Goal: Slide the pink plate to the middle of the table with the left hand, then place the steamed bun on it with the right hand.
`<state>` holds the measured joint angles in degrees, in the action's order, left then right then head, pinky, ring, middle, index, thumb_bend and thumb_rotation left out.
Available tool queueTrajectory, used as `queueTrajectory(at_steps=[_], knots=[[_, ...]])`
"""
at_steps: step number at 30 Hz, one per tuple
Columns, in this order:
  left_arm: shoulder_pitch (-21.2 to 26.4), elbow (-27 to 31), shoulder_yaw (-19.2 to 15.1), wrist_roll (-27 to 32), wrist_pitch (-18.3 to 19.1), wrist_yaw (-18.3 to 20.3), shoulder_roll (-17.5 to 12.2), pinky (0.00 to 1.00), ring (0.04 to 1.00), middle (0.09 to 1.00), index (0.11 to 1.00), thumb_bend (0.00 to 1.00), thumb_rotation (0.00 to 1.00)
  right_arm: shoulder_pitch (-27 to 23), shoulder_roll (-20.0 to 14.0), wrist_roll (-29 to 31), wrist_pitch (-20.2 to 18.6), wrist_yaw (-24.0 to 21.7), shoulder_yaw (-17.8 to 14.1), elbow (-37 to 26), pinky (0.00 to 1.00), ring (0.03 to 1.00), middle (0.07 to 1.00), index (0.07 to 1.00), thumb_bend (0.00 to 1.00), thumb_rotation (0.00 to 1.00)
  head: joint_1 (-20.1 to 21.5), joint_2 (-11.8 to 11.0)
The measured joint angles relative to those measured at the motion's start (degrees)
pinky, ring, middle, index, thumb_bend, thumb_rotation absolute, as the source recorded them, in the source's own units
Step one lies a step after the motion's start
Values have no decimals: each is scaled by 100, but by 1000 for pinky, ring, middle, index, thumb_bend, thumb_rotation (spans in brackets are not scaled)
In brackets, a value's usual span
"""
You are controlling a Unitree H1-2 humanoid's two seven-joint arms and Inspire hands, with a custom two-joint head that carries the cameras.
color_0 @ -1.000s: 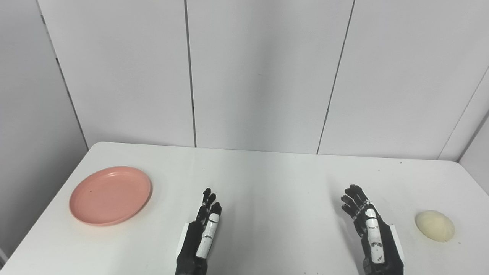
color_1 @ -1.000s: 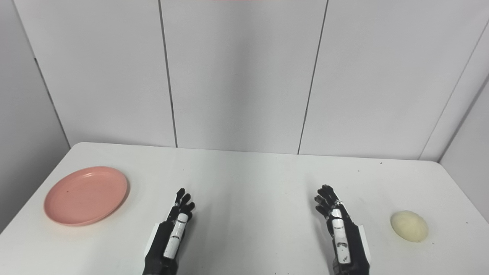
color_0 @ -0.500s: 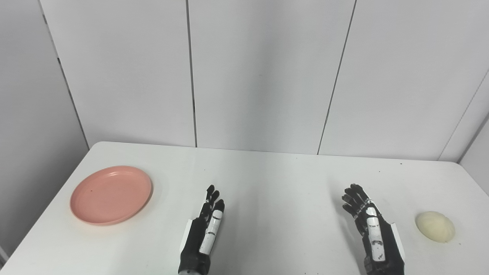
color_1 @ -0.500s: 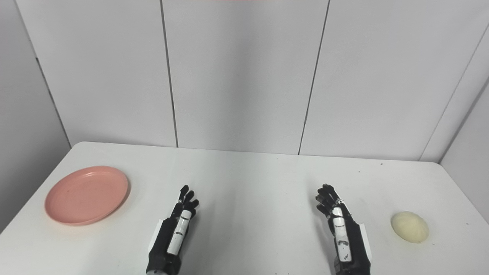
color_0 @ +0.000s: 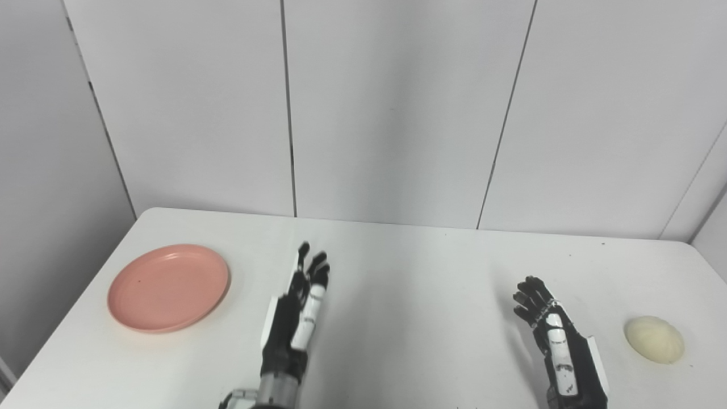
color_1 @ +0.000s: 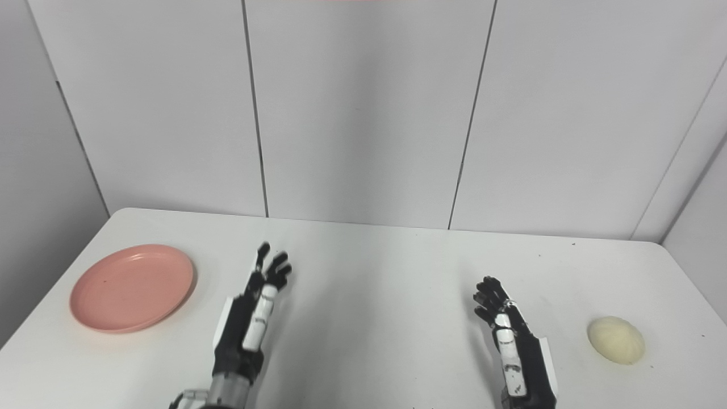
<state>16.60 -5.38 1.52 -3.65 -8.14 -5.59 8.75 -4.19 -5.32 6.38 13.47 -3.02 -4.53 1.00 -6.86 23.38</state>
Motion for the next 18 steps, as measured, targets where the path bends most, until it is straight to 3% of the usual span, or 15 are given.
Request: queueTrajectory(at_steps=[6,12,18], knots=[[723,170,-247,214,69,-88,-7,813,814,795,743,735,856,86,0,-5,-69,1,0,-120,882,874,871,873,528,924,26,70],[1087,237,-611,347,368,-122,-290,810,812,804,773,788,848,258,-19,75,-140,-15,-11,-289,861,855,853,858,487,865,18,246],[1338,143,-929,312,442,-242,-808,864,858,837,783,835,873,329,-41,92,-194,-9,-24,-357,868,864,860,861,489,875,-211,246]])
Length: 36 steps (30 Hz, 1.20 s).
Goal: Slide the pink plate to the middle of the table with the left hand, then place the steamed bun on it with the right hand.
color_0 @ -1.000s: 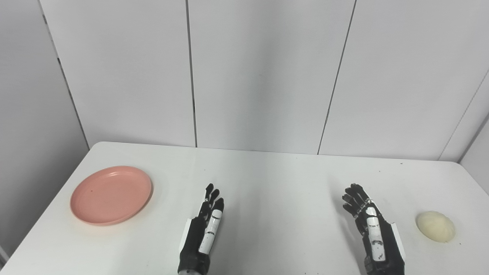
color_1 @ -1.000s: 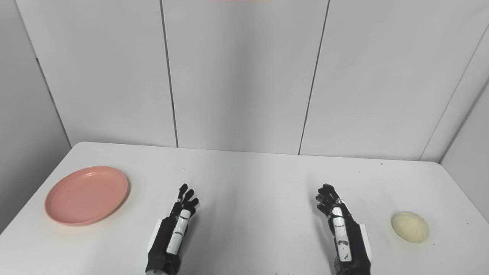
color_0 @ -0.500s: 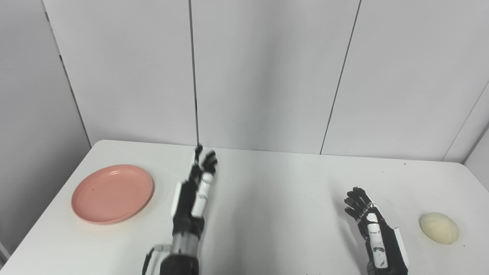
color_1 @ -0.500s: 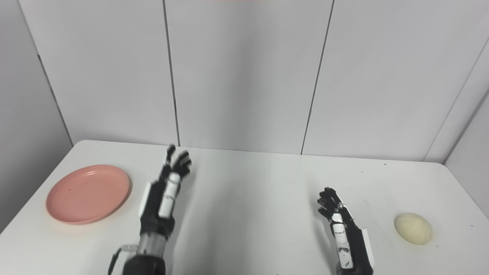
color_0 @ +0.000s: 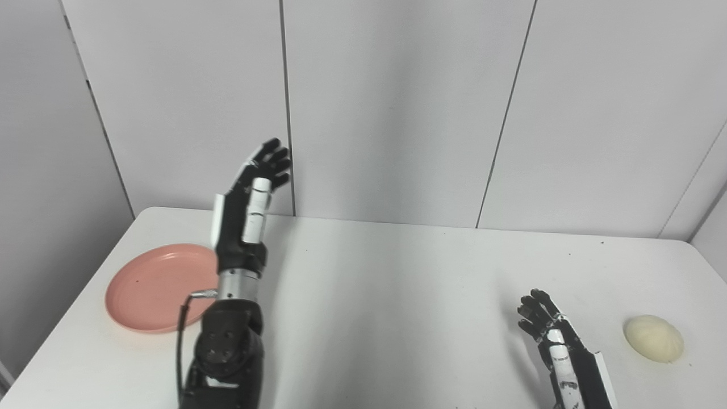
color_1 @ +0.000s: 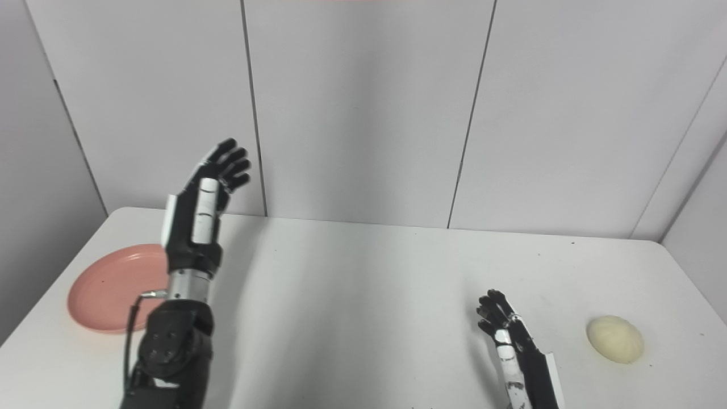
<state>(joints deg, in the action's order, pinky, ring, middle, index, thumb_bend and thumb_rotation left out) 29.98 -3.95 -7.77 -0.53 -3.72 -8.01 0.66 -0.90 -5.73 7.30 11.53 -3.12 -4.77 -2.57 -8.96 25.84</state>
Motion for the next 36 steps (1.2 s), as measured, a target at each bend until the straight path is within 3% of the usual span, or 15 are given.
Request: queueTrajectory(at_steps=[4,10,15,19,22,25,27,32,36], knots=[[120,-429,-323,38,-95,-182,-199,864,870,846,795,845,862,-11,-19,-93,-2,1,25,23,871,864,862,864,463,918,-9,-35],[316,-1602,-1006,409,-736,-402,-769,913,885,858,837,870,881,-59,-36,-140,-2,-1,39,74,843,846,851,861,410,891,44,-62],[353,-2466,-1235,392,-1360,-643,-1284,924,883,858,832,849,902,-70,-68,-145,-3,0,25,112,851,853,854,860,433,885,-70,-62],[413,-3091,-1311,359,-1757,-1046,-1522,901,882,870,827,865,875,-72,-68,-183,-3,5,32,111,842,843,847,857,395,910,-53,-44],[449,-3194,-1400,355,-1787,-1375,-1538,985,930,914,929,868,906,-82,-69,-223,-2,2,50,113,835,841,847,859,399,915,-71,-62],[517,-3300,-1492,365,-1920,-1639,-1532,996,968,952,958,854,927,-99,-74,-231,-1,-7,60,133,834,843,848,861,391,913,-79,-79],[547,-3303,-1578,370,-2025,-1852,-1497,987,995,981,992,787,958,-111,-81,-223,-1,-11,61,147,834,841,845,861,376,918,-88,-70],[631,-3484,-1668,367,-2068,-2360,-1431,965,992,970,1000,778,941,-114,-89,-216,-2,-12,62,146,836,838,842,856,390,907,-106,-70],[654,-3781,-1714,460,-2095,-2391,-1446,970,998,982,1000,779,912,-115,-97,-208,-2,-12,61,147,833,837,841,854,381,911,-106,-70]])
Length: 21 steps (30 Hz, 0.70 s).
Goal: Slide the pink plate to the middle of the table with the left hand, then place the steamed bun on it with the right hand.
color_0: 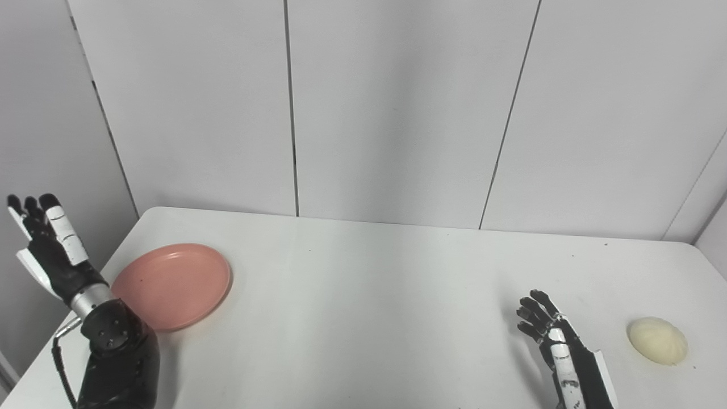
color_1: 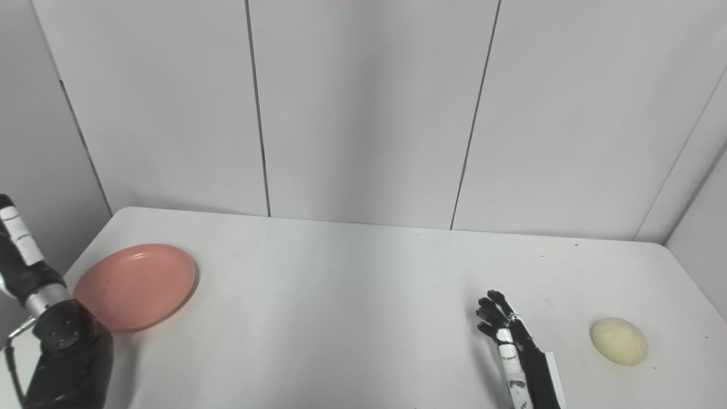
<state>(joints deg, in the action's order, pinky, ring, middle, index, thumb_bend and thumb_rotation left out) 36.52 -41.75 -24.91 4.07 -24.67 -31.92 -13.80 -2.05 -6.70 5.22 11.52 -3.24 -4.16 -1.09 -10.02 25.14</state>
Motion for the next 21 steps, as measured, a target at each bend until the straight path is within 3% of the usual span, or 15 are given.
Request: queueTrajectory(at_steps=[5,10,16,21], knots=[[127,-811,-68,382,-52,199,-102,843,974,950,1000,771,875,3,-2,-1,0,2,1,-5,833,838,840,851,381,907,26,18],[200,-1224,-107,572,-72,443,-154,852,955,965,1000,718,895,4,-5,0,0,-2,0,-4,827,834,839,855,376,905,18,35],[332,-1730,-184,633,-119,729,-247,931,935,968,1000,682,876,5,-8,-54,0,1,6,-8,815,829,835,852,387,916,18,44],[430,-1922,-226,697,-137,736,-293,895,898,937,1000,697,858,6,-8,-72,0,2,3,-9,826,838,841,854,365,911,18,61]])
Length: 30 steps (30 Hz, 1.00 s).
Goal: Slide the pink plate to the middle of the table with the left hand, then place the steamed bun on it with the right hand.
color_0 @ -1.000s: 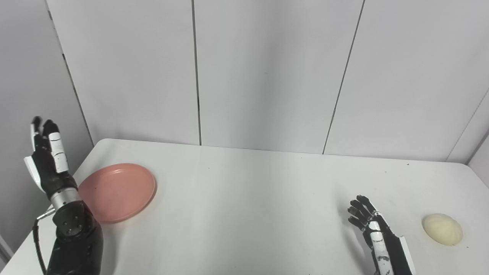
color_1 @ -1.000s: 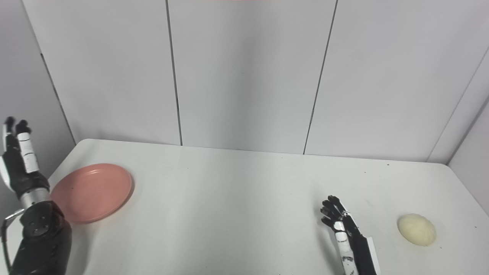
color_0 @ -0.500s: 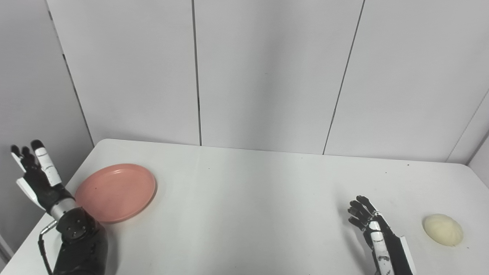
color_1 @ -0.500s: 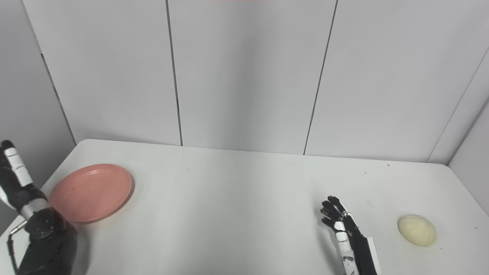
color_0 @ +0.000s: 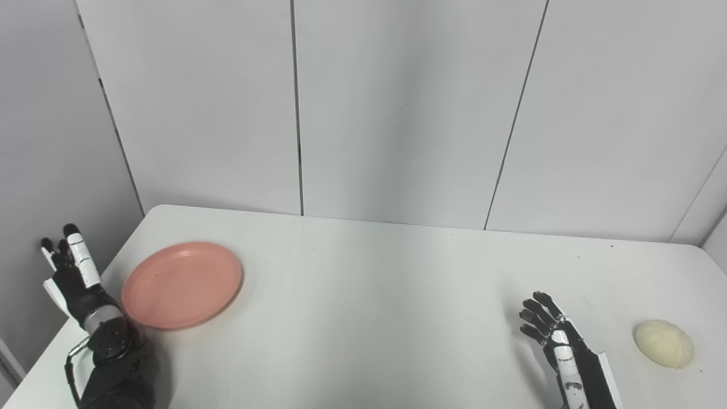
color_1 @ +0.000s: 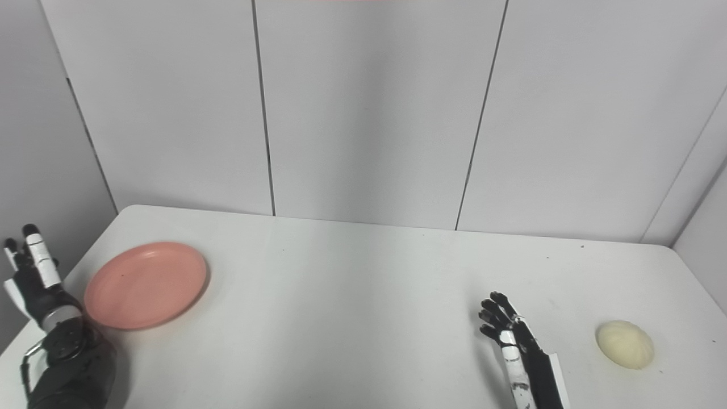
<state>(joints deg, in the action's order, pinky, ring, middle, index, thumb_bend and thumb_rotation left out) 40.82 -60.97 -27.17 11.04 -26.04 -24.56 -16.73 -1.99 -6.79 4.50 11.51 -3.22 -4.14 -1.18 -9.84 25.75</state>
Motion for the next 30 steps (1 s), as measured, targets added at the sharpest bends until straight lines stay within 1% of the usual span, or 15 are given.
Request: queueTrajectory(at_steps=[3,6,11,16,18,20,24,26,28,30], knots=[[80,-124,-5,35,-5,-11,-33,900,892,934,1000,687,843,0,0,0,-1,1,-1,-1,826,836,839,851,359,906,0,0],[150,-278,21,49,-51,-50,-55,924,912,939,1000,686,851,1,1,-21,-1,3,-1,-1,816,828,831,844,371,904,0,0],[201,-422,118,25,-70,-202,-87,897,890,906,999,694,836,-1,4,-36,0,4,-1,0,807,823,827,839,361,888,9,0],[222,-456,166,27,-67,-234,-99,889,880,894,1000,716,848,-2,5,-50,-1,9,-1,0,806,823,828,839,360,882,9,-9],[222,-457,200,26,-62,-237,-103,915,898,908,1000,716,859,-2,6,-51,-2,11,-1,-1,808,823,827,839,359,876,9,-9],[222,-457,248,27,-19,-232,-111,977,933,926,1000,725,852,-2,5,-54,-1,14,-2,1,812,826,828,841,346,879,18,-17],[221,-391,301,63,173,-92,-141,1000,951,940,1000,713,853,-4,6,-63,0,20,-4,8,806,819,825,838,331,866,26,-9],[216,-290,313,115,323,-26,-145,983,920,919,1000,708,833,-3,6,-80,0,20,-6,7,803,821,825,834,337,865,35,0],[207,-158,335,127,573,74,-146,987,915,910,1000,712,823,-2,5,-90,0,20,-7,6,798,819,823,832,337,862,35,0],[172,30,369,127,867,159,-144,965,901,887,991,706,813,-3,8,-97,0,21,-6,6,797,818,822,834,335,863,35,0]])
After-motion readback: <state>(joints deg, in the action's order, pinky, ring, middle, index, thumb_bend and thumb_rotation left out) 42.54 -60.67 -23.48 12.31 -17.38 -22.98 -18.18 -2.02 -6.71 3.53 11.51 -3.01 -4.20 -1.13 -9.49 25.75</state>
